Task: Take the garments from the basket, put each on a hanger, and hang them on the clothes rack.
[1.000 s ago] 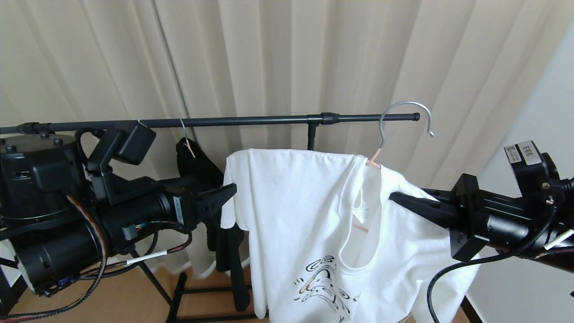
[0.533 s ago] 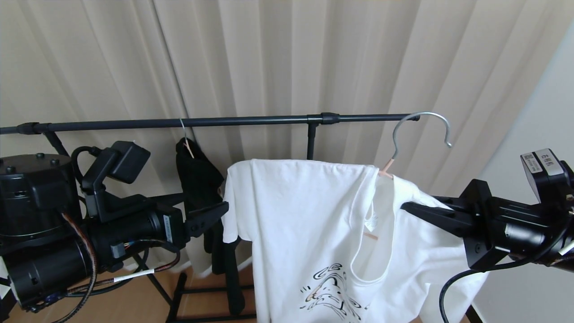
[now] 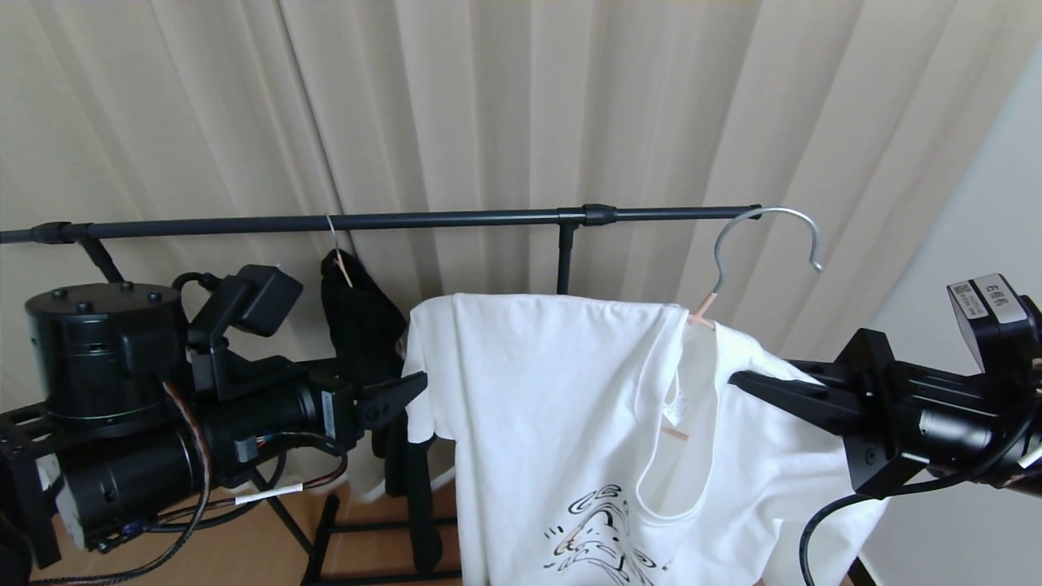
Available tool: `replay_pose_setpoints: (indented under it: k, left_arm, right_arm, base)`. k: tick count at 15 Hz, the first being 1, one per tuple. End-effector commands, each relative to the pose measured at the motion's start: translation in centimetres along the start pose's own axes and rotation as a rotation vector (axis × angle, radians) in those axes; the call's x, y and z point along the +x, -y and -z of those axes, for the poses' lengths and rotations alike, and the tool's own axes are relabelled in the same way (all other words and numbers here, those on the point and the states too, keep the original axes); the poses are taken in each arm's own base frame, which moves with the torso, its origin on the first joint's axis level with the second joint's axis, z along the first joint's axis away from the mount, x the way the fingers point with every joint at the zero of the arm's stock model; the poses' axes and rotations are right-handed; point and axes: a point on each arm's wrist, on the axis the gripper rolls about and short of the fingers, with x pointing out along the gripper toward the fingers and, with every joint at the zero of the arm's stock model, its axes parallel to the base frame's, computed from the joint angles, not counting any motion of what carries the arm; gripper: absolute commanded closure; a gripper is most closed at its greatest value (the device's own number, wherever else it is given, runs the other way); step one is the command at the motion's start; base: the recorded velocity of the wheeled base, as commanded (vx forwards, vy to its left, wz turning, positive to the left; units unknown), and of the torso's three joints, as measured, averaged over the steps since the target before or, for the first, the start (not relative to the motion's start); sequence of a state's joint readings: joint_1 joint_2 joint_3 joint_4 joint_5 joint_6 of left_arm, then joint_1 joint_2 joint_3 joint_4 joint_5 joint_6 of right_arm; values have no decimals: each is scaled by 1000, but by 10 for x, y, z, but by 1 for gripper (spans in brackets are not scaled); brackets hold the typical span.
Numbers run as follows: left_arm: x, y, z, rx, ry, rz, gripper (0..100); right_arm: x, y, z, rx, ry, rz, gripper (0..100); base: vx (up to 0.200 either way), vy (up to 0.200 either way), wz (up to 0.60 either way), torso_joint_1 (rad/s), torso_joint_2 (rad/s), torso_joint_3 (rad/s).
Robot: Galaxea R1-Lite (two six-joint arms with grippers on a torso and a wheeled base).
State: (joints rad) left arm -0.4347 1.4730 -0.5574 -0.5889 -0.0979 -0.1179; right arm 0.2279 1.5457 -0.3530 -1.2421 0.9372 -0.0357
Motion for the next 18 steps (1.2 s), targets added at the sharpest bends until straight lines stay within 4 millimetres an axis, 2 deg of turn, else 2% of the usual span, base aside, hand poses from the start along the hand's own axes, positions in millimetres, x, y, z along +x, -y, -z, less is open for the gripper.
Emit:
replay_pose_setpoints:
  k: [1,9,17,18]
  left_arm:
    - [15,-1,4,-2,-37,-5,0]
    - [35,-4,8,-2,-68,-68,0]
    - [39,-4,8,-4,-72,-68,0]
    - [39,-4,7,-4,-71,-68,100]
  right_arm:
    - [0,-1,0,0,-1,-2,100]
    - [-2,-4,-4,-14,10,-3,100]
    - [-4,-6,-6,-23,17,-3,100]
    - [-4,-6,-6,-23,17,-3,100]
  base:
    - [0,0,0,0,0,0]
    - [0,0,0,0,0,0]
    - [0,0,0,0,0,0]
    - [0,0,0,0,0,0]
